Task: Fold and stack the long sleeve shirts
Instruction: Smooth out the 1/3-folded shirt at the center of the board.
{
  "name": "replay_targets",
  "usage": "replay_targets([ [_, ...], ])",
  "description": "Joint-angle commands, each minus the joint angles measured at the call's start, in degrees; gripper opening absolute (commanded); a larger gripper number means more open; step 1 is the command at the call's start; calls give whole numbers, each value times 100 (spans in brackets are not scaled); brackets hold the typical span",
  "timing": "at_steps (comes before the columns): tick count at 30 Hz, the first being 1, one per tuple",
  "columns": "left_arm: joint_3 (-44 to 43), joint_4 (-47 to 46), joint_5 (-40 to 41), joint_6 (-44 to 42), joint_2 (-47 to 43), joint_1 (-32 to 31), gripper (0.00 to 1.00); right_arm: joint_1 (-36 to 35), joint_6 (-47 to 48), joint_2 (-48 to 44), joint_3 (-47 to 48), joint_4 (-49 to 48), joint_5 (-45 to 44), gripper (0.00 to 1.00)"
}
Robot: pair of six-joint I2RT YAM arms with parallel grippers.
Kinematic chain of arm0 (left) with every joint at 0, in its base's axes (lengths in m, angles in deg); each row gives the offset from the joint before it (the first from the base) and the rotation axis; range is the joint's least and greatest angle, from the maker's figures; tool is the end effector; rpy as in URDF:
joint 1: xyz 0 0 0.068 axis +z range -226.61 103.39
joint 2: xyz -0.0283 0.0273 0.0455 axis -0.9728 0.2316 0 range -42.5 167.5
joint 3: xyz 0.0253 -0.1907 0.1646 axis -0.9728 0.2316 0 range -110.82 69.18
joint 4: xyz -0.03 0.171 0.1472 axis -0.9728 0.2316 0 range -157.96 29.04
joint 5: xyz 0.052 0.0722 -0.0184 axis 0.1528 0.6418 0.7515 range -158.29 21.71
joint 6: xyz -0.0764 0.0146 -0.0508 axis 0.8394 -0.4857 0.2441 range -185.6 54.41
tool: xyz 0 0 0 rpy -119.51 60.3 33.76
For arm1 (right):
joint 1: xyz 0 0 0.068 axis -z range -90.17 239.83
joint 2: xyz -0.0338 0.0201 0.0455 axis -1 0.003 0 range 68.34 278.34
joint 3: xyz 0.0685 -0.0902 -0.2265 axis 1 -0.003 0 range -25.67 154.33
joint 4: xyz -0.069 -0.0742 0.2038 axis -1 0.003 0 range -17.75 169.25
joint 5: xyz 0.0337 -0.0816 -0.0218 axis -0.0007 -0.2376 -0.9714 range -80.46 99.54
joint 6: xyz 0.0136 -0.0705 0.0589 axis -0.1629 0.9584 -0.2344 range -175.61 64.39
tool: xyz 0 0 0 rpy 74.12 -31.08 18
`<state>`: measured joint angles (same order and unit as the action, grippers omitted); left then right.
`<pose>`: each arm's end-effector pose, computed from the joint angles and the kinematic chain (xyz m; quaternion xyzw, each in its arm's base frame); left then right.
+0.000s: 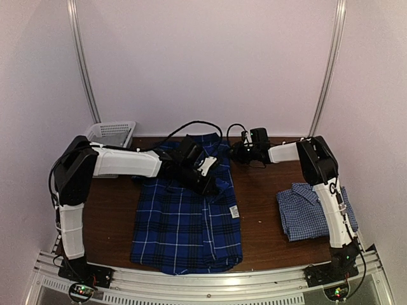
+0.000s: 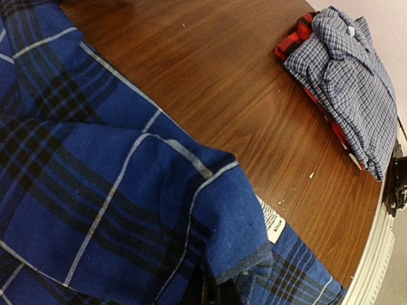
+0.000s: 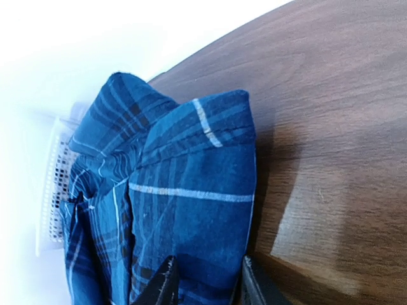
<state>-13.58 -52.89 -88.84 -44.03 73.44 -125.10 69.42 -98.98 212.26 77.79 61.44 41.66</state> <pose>0.2665 -0.3454 0.1550 0.2759 0.8793 -0.3378 0.1914 0.4910 0.2300 0.0958 0.0292 0.8419 0.4582 0.2837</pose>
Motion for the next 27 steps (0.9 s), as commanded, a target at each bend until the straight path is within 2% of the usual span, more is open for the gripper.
replay_targets([
  [1, -191, 312, 159, 117, 336, -197, 0, 40, -365, 369, 222, -20, 94, 31],
  [7, -331, 756, 472, 110, 711, -423, 0, 63, -469, 550, 606, -57, 86, 7],
  [10, -443, 978, 620, 65, 878, -498, 0, 74, -463, 585, 727, -84, 74, 0],
  [23, -527, 1191, 807, -37, 1074, -565, 0, 183, -47, 706, 1317, 262, 140, 0],
  [27, -644, 1297, 935, -64, 1071, -565, 0, 182, 79, 621, 1317, 431, 146, 15],
])
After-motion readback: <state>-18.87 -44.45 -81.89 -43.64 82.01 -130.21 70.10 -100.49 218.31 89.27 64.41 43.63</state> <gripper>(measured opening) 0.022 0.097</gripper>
